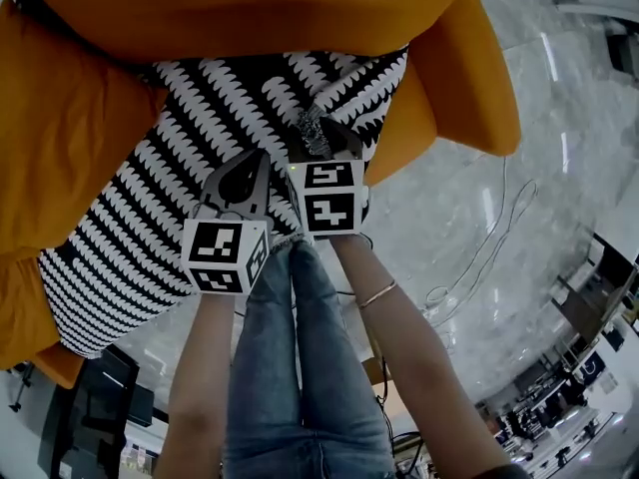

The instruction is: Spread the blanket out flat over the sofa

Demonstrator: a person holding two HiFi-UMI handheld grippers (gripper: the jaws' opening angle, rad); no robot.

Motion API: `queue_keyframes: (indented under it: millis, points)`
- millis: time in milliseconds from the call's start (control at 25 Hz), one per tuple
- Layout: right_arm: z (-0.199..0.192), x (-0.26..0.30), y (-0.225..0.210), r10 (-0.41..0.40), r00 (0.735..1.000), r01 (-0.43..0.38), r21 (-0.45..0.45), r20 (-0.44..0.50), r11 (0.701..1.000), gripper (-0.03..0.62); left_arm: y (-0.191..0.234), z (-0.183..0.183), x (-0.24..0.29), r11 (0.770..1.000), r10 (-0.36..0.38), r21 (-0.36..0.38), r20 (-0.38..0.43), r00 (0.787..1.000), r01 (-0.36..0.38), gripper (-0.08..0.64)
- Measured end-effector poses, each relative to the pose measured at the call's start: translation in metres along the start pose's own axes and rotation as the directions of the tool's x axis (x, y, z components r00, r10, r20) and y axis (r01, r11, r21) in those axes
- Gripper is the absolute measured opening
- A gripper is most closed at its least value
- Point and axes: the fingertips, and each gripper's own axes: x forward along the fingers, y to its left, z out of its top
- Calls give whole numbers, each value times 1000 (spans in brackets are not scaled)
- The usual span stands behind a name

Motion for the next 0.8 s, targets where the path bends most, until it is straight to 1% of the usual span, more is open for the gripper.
queue_keyframes:
  millis: [160, 280, 360, 440, 520, 680, 720, 800]
  points:
    - [9, -1, 1, -24, 999, 24, -12, -24, 1000, 195, 6, 9, -9, 1000, 22, -14, 13, 1000, -21, 18]
    - [5, 2, -6, -76, 995, 74, -39, -57, 997, 195, 4, 7, -7, 999, 28, -21, 4, 1000, -27, 18]
    - [-1, 6, -9, -108, 991, 104, -44, -77, 994, 195, 3, 4, -5, 999, 29, -26, -3, 1000, -29, 18]
    - [2, 7, -6, -130, 988, 127, -46, -85, 991, 195, 6, 8, -10, 999, 28, -28, 2, 1000, -28, 18]
    - [11, 12, 6, -144, 985, 140, -48, -96, 989, 193, 19, 16, -19, 999, 25, -28, 8, 1000, -25, 18]
    - [34, 38, 40, -166, 977, 162, -41, -131, 986, 166, 67, 33, -32, 999, 25, -28, 7, 1000, -25, 18]
    - [35, 40, 39, -170, 976, 166, -40, -136, 985, 156, 68, 33, -32, 999, 25, -28, 6, 1000, -25, 18]
    - [24, 32, 22, -177, 974, 174, -36, -139, 984, 144, 49, 26, -28, 999, 24, -28, 3, 1000, -24, 18]
